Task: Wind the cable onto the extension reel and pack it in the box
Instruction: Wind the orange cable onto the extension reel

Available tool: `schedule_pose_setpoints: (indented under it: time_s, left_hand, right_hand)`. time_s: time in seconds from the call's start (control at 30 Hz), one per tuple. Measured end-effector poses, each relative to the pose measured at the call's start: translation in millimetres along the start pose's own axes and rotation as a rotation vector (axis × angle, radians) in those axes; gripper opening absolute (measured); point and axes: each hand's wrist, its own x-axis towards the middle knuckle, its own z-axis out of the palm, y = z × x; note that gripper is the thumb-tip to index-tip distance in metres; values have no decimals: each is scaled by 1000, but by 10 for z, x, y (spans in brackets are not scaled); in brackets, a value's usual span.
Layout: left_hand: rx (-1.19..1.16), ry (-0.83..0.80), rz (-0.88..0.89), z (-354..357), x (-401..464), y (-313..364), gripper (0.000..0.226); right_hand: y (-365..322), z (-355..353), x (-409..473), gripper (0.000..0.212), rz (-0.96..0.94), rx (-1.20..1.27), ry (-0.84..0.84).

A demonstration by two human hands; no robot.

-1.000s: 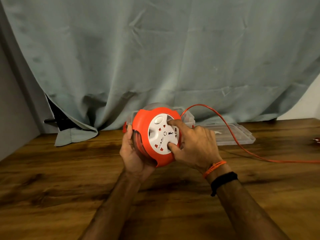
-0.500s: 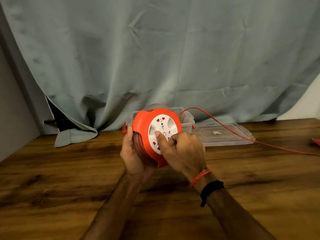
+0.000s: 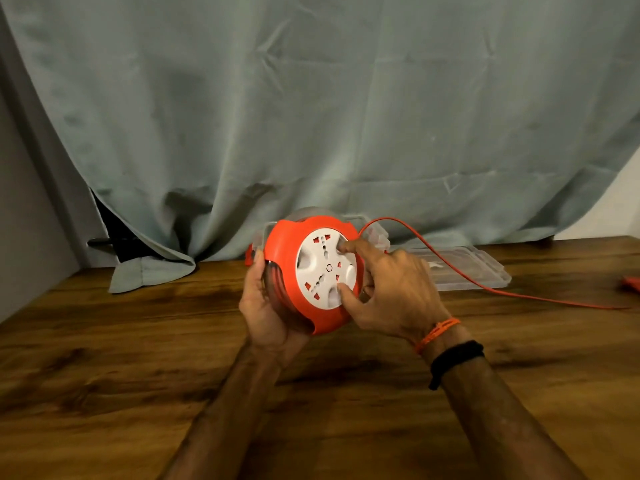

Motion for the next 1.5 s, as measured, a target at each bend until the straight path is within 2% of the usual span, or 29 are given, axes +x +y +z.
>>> schedule_pose_setpoints:
  time_s: [0.2, 0.37, 0.7, 0.97, 1.13, 1.27, 1.3, 1.4, 1.5]
  left_hand:
    - [-9, -47, -30, -18, 3, -10, 78]
    - [-7, -56, -32, -37, 13, -8, 76]
    - [-2, -58, 18, -42, 21, -39, 70]
    - [9, 1, 33, 27, 1, -58, 64]
    - [-36, -22, 40, -9, 13, -10, 65]
    - [-60, -35, 34, -7, 16, 0, 71]
    - [-58, -23, 30, -7, 17, -2, 72]
    - [-52, -12, 10, -20, 11, -6, 73]
    - [-38, -26, -22, -21, 4, -12, 76]
  right_hand:
    - [19, 36, -8, 70, -24, -53, -35]
    - [-15, 7, -23, 68, -27, -55, -18]
    - [-192, 188, -80, 62, 245, 21, 159]
    - [-360, 207, -29, 71, 500, 305, 87]
    - [-316, 130, -15, 64, 390, 258, 68]
    - [-96, 29, 32, 29, 227, 198, 83]
    - [-66, 5, 36, 25, 169, 166, 87]
    - [-49, -22, 6, 41, 39, 71, 60]
    - [-33, 25, -13, 58, -8, -30, 47]
